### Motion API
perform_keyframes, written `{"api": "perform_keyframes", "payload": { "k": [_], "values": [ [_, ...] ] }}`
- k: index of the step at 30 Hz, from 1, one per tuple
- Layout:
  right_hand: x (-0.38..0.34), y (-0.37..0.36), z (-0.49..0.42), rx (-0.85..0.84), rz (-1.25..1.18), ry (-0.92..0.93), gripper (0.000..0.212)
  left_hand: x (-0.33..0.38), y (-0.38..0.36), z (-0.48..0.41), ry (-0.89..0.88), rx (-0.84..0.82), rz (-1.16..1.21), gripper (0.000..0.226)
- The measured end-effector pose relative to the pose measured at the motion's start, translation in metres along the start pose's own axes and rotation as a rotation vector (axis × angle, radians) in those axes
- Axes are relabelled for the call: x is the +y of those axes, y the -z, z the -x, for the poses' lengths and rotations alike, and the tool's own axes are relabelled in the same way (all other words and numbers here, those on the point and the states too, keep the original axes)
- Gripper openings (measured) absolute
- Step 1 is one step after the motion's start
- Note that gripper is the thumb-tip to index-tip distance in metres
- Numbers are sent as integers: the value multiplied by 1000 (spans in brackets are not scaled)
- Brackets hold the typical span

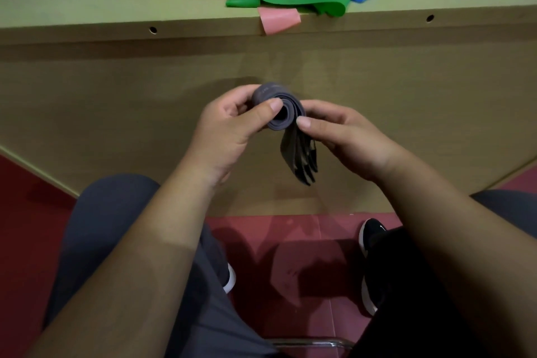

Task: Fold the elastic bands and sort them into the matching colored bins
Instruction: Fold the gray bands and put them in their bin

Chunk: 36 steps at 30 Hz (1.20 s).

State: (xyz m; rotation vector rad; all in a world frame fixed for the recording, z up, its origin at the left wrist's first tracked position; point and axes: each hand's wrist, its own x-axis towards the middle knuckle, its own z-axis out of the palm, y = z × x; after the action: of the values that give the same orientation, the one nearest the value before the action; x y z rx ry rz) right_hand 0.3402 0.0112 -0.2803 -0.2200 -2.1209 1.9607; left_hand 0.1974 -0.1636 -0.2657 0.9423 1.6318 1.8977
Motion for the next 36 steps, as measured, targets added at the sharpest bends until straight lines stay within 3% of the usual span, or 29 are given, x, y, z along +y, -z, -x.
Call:
{"api": "perform_keyframes", "payload": {
  "k": [3,10,13,17,30,36],
  "values": [
    [-3,0,0,2,-122,-35,46,4,5,1,18,-57,26,39],
    [-8,8,3,-13,-126,-57,43,8,16,2,66,-190,64,36],
    [-10,9,4,-24,-126,-56,33,9,17,2,62,-225,49,39],
    [-11,7,6,-36,-150,-58,21,10,16,1,56,-221,-2,37],
    [-13,14,4,-45,-139,-105,18,10,25,0,2,-212,-237,40],
    [-10,8,4,-96,-6,-131,44,9,22,1,5,-184,-124,47]
  ]
}}
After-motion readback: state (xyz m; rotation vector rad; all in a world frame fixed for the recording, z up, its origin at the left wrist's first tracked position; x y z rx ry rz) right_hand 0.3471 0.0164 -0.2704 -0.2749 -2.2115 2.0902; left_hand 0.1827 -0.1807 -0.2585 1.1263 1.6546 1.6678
